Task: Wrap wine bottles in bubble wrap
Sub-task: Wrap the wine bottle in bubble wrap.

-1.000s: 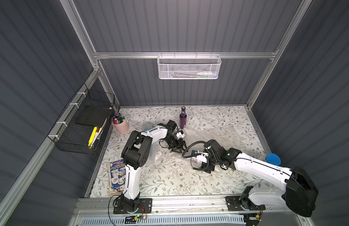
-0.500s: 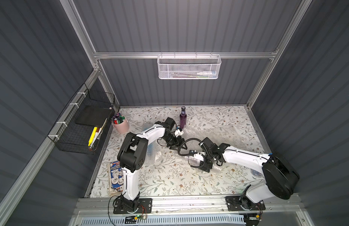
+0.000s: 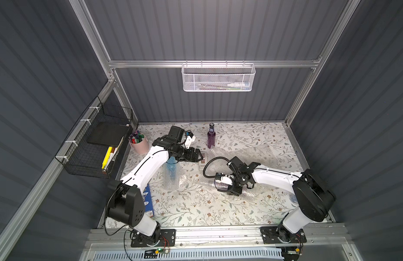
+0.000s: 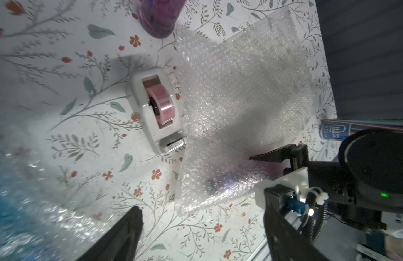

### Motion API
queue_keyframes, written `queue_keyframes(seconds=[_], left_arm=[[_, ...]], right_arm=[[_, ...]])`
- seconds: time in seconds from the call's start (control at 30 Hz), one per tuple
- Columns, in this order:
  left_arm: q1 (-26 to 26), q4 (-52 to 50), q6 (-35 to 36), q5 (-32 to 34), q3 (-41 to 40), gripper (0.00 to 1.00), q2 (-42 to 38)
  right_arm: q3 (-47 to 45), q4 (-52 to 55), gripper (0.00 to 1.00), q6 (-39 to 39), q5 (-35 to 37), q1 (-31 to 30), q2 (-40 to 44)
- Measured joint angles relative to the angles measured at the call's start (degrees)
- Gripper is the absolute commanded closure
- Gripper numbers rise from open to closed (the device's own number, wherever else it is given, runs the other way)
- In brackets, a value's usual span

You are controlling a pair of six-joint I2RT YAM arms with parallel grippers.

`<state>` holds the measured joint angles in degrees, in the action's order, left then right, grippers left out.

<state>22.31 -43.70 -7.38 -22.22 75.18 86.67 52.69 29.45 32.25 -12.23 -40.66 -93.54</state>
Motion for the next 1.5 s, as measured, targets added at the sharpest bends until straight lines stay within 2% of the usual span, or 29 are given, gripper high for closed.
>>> queue_keyframes(seconds=[0.17,0.3,0.4,0.5,0.6,0.73,0.9,1.03,1.23,1.43,1.5], left_arm=[[0.94,3.39,7.06,3.67,-8.74,0.17,-9.38],[4.28,8.52,17.0,4.15,-18.29,0.16,-18.71],[7.08,12.59,25.62,2.69,-23.47,0.1,-24.24],[11.06,16.5,34.67,1.42,-26.84,0.03,-25.81],[17.11,19.21,42.73,2.38,-27.3,0.02,-22.23],[24.09,24.17,52.02,5.46,-27.36,0.01,-13.44],[28.65,30.16,60.37,9.53,-27.32,0.02,-3.28],[29.16,33.03,65.18,11.85,-26.71,0.08,3.06],[29.4,36.33,68.3,15.04,-23.52,0.15,9.81],[29.53,37.13,68.63,15.21,-20.68,0.37,13.27],[29.51,36.85,68.96,14.8,-19.56,0.38,13.77]], right_arm=[[2.69,3.15,0.4,0.17,-4.85,1.77,-2.6],[5.77,7.06,0.41,0.13,-9.38,3.67,-5.6],[7.3,9.35,0.43,0.17,-13.0,5.42,-7.48],[9.18,12.09,0.43,0.61,-16.44,7.26,-9.84],[11.28,14.71,0.41,1.46,-19.39,8.79,-12.26],[13.4,17.35,0.41,2.51,-21.24,9.62,-14.51],[14.1,18.56,0.4,3.17,-21.99,9.79,-15.3],[14.12,18.71,0.39,3.54,-22.23,9.88,-15.39],[14.56,19.12,0.38,3.5,-22.34,10.4,-15.58],[14.78,19.21,0.37,2.73,-22.4,10.88,-15.67],[14.84,19.28,0.37,2.95,-22.32,11.02,-15.69]])
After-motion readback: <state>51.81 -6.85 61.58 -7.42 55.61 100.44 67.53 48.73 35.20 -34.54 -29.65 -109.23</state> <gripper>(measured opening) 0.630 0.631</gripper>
